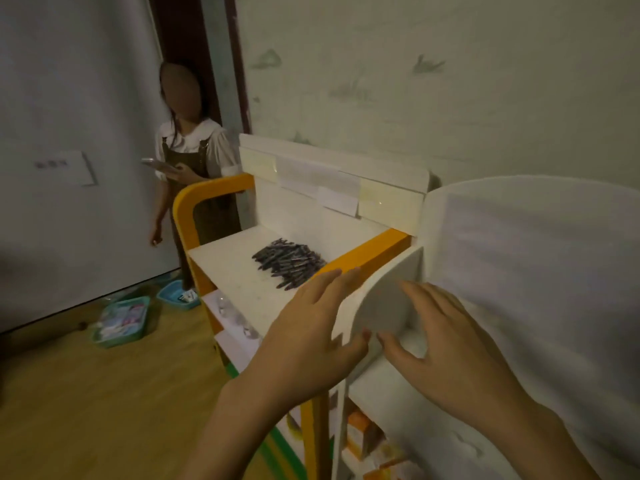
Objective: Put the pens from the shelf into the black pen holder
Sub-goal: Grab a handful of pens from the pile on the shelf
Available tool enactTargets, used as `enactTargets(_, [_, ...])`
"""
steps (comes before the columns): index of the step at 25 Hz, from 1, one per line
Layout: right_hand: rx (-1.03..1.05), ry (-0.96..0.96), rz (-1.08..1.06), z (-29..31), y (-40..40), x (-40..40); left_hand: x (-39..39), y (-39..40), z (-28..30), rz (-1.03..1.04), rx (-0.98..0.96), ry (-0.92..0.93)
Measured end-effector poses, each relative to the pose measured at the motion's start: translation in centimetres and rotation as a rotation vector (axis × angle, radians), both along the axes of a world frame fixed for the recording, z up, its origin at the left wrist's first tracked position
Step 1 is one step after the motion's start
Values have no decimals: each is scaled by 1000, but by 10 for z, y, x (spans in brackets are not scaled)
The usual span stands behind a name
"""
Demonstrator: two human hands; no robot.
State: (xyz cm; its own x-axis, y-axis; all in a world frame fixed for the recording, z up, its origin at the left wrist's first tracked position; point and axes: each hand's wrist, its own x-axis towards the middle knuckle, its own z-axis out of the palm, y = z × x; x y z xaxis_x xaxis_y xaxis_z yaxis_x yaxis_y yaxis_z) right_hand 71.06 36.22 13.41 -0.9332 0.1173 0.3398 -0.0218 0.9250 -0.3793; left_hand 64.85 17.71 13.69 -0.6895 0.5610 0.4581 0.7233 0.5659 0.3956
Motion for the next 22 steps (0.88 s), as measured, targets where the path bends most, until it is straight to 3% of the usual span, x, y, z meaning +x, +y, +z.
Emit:
enactTargets(10, [-15, 18, -17, -12, -149, -158, -159, -151, -10, -41, -27, -26])
enactTargets(22, [-71, 5, -137, -55, -176, -340, -356, -153, -40, -102, -50, -68])
